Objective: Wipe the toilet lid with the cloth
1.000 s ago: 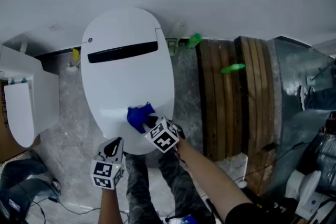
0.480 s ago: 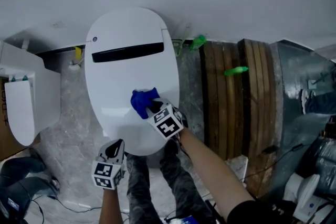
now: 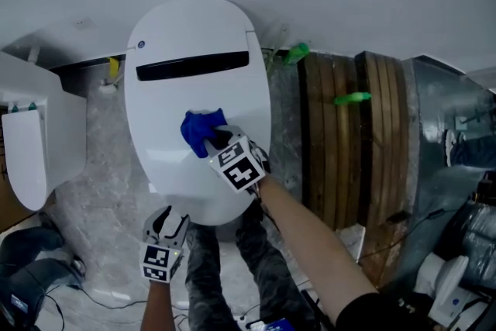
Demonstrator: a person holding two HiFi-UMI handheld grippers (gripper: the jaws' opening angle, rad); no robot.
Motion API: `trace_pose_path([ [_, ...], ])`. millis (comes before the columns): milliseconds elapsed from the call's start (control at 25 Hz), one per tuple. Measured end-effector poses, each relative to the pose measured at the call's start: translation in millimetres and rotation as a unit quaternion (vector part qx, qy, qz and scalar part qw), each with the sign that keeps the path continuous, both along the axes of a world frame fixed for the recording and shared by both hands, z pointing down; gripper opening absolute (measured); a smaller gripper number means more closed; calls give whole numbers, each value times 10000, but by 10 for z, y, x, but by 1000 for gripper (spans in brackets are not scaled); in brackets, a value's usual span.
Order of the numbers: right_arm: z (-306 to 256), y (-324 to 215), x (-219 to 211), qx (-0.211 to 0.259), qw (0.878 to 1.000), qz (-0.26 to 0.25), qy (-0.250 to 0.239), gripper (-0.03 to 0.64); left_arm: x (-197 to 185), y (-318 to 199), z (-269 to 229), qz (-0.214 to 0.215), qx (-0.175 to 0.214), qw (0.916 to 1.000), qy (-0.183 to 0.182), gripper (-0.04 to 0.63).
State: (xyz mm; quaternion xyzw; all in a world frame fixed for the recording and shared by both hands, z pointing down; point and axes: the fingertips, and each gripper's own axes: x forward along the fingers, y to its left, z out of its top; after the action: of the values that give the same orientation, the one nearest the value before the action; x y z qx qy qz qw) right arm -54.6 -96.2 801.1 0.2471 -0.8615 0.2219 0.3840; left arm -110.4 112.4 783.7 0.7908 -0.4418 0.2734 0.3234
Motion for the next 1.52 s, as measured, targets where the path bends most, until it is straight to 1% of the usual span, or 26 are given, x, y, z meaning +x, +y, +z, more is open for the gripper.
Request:
trace_pose_path([
  [80,-17,8,-19,-13,9999,33,-101,69,71,122,65,566,138,9977,-358,227],
  [120,-28,17,-27,-35,9998,56,-178,69,117,187,103,889,222,9942,-556,254],
  [200,-54,49,-45,-87,9993,80,-346,69,217,316,188,1509,402,9837,-897,286],
  [280,-79,99,-70,-109,9988,44,-477,69,302,435,291,2001,545,9713,-1162,315],
  [360,-117,169,-93,-101,9982,-43,-592,69,359,538,398,2334,661,9596,-1427,335],
  [400,-145,212,-98,-91,9978,-95,-652,69,392,584,442,2438,707,9551,-1528,342],
  [520,-247,360,-58,-93,9963,-228,-829,69,507,696,529,2620,818,9446,-1802,364],
  [760,-521,591,156,-51,9928,-435,-1116,69,601,739,583,2602,941,9307,-2391,385],
  [960,-692,714,473,42,9907,-234,-1340,69,589,708,581,2680,1149,9139,-2824,387],
  [1080,-754,822,678,14,9898,62,-1423,69,591,648,599,2871,1358,9028,-2900,388],
  [1160,-785,907,800,11,9886,312,-1472,69,617,624,638,3095,1522,8925,-2905,388],
  [1280,-798,1087,931,5,9866,713,-1470,69,622,598,696,3425,1839,8696,-3043,388],
  [1400,-810,1309,970,68,9854,951,-1412,69,622,602,742,3609,2141,8498,-3191,388],
  [1480,-847,1418,977,138,9833,1126,-1425,69,617,580,780,3682,2274,8393,-3292,388],
  [1520,-871,1461,977,172,9816,1221,-1456,69,609,564,793,3689,2331,8355,-3340,388],
])
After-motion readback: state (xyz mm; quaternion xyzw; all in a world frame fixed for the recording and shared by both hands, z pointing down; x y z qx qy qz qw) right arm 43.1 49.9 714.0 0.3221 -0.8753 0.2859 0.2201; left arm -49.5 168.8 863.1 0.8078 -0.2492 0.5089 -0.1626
